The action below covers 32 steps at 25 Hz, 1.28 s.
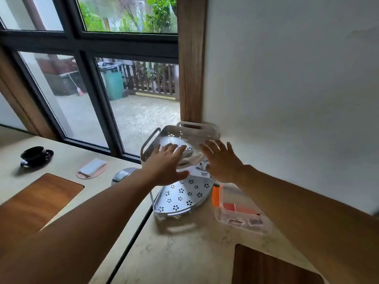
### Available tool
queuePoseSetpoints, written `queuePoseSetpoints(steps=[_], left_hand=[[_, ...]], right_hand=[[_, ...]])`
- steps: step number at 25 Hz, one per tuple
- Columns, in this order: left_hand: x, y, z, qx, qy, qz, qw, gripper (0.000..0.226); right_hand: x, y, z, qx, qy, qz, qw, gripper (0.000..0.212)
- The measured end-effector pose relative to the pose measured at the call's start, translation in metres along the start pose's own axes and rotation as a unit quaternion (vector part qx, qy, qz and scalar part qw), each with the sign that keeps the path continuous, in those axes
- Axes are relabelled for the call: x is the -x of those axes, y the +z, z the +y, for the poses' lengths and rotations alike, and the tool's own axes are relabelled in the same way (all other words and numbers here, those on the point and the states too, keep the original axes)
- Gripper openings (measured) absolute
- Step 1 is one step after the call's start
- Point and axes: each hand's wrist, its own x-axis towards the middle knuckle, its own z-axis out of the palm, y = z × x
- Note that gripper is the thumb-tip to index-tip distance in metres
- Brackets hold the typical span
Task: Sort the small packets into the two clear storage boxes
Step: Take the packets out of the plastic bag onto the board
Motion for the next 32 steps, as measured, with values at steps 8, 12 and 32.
queuePoseSetpoints(steps=[8, 12, 32], left_hand=[[-0.018, 0.008, 0.001, 0.098, 0.044, 0.033, 0.994, 0.040], [-0.018, -0.001, 0.005, 0.140, 0.018, 0.058, 0.988, 0.025], [0.091, -0.120, 0.147, 0.201, 0.115, 0.072, 0.970, 0.022]], right_hand=[[-0.008, 0.002, 0.003, -0.067, -0.056, 0.123, 0.988, 0.027], [-0.004, -0.017, -0.003, -0.089, -0.078, 0.149, 0.982, 0.026], [0.224, -0.147, 0.026, -0.296, -0.026, 0.065, 0.953, 0.016]])
